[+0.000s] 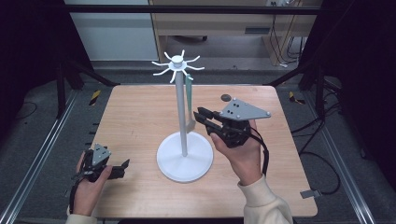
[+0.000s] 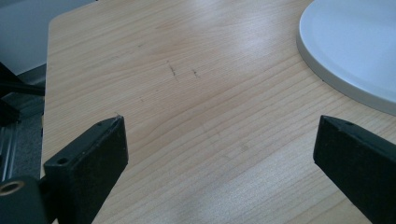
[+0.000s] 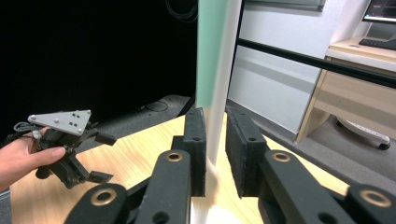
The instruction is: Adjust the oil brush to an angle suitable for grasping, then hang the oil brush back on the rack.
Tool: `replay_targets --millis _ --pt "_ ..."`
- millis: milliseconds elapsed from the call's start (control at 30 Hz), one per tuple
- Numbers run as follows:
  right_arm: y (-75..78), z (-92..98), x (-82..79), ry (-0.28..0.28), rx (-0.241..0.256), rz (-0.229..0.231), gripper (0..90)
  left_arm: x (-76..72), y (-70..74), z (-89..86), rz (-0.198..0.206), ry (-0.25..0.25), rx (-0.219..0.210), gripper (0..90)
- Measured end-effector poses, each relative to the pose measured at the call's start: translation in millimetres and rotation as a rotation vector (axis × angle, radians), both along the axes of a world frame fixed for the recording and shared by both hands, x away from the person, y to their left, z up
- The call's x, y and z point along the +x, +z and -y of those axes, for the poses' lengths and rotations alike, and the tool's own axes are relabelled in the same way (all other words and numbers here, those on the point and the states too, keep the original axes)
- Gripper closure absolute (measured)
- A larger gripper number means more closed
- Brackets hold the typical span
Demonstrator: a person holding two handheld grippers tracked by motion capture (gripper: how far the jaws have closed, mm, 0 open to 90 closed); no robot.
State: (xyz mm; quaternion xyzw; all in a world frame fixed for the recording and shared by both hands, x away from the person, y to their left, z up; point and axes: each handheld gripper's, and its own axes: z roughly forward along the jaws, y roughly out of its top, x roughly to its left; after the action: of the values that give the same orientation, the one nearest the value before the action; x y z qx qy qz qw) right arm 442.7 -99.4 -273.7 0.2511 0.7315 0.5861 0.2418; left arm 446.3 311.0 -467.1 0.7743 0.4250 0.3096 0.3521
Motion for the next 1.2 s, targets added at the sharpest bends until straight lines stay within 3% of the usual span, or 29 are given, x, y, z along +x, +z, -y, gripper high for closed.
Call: replay_targets --millis 67,200,367,500,667,1000,1200 --pt "-0.5 1.7 0.4 -0.005 0.002 -0.002 74.6 0.0 0.0 0.0 0.000 0.000 -0.001 2.6" --pt "-2.3 8.9 0.7 -0.054 0.004 -0.005 60.1 0.2 -0.1 -0.2 -0.001 0.000 -0.001 2.7" --pt "-5.3 22.6 4.5 -0.183 -0.018 0.009 35.2 -0.1 0.1 -0.2 0.000 0.000 -0.002 2.6" --pt "-8.6 32.0 9.2 -0.267 -0.028 0.009 24.6 0.0 0.6 -0.6 -0.004 -0.001 -0.001 2.7" --pt "-9.1 39.0 10.1 -0.335 -0.062 0.035 17.9 0.5 0.6 0.1 -0.001 0.002 -0.008 2.6" --pt "-14.2 53.1 14.2 -0.378 -0.071 0.026 10.5 0.6 1.6 -6.4 0.010 0.045 -0.013 2.6" --pt "-21.0 59.9 19.1 -0.413 -0.076 0.024 9.4 0.0 1.6 -7.9 0.012 0.038 -0.013 2.6"
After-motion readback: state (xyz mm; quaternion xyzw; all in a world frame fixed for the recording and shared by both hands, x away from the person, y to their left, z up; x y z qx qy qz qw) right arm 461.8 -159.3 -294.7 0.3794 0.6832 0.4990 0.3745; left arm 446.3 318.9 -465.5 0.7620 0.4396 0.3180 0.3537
